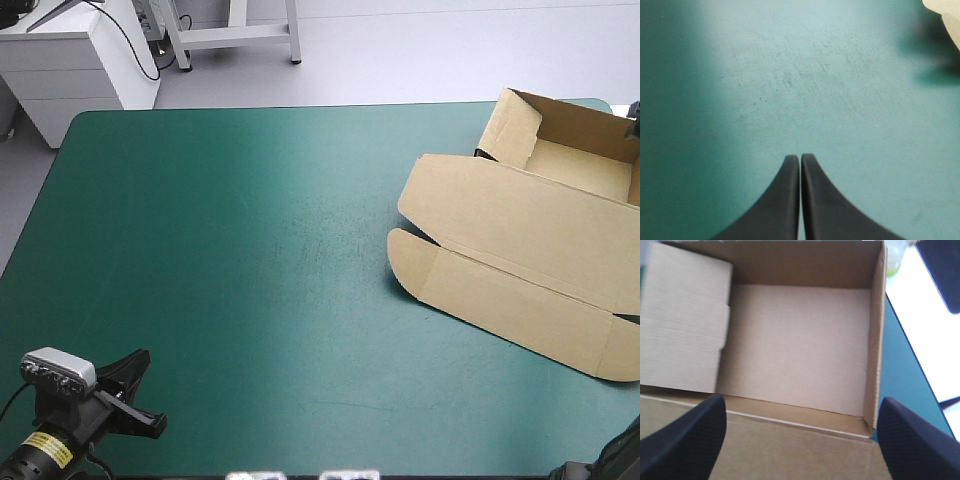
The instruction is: Fold the box
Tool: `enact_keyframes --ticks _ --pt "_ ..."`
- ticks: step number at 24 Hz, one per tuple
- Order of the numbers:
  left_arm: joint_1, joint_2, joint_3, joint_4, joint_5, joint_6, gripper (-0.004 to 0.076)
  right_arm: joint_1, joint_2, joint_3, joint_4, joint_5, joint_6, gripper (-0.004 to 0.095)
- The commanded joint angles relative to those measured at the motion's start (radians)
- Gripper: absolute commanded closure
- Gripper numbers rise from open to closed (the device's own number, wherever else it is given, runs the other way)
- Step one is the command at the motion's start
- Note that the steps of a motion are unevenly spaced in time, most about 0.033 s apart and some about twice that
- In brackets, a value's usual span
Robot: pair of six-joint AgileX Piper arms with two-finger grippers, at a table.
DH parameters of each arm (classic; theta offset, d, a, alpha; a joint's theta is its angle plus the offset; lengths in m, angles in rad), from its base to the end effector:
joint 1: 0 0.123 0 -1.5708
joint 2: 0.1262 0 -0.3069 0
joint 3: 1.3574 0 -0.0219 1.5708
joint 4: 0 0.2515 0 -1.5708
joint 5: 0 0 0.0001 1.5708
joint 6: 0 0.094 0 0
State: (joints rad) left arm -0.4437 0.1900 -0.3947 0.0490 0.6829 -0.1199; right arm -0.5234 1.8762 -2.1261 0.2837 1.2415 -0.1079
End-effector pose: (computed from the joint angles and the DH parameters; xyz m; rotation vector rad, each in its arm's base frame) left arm 0.0281 -0.0101 0.2759 0.3351 1.9456 -0.3141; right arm 0.3722 -0.1860 0.4350 0.4980 2.3695 0.0877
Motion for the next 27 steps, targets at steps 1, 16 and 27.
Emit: enact_keyframes --ticks 1,16,27 --pt "-0.006 0.011 -0.021 0.002 -0.07 -0.009 0.0732 -0.007 -0.161 -0.033 0.105 0.009 -0.026 0.0215" --pt "-0.006 0.011 -0.021 -0.006 -0.053 -0.009 0.0732 0.612 -0.829 0.85 0.005 -0.331 -0.185 0.0913" --pt "-0.006 0.011 -0.021 -0.006 -0.059 -0.012 0.0732 0.61 -1.323 1.441 -0.053 -0.637 -0.179 0.0928"
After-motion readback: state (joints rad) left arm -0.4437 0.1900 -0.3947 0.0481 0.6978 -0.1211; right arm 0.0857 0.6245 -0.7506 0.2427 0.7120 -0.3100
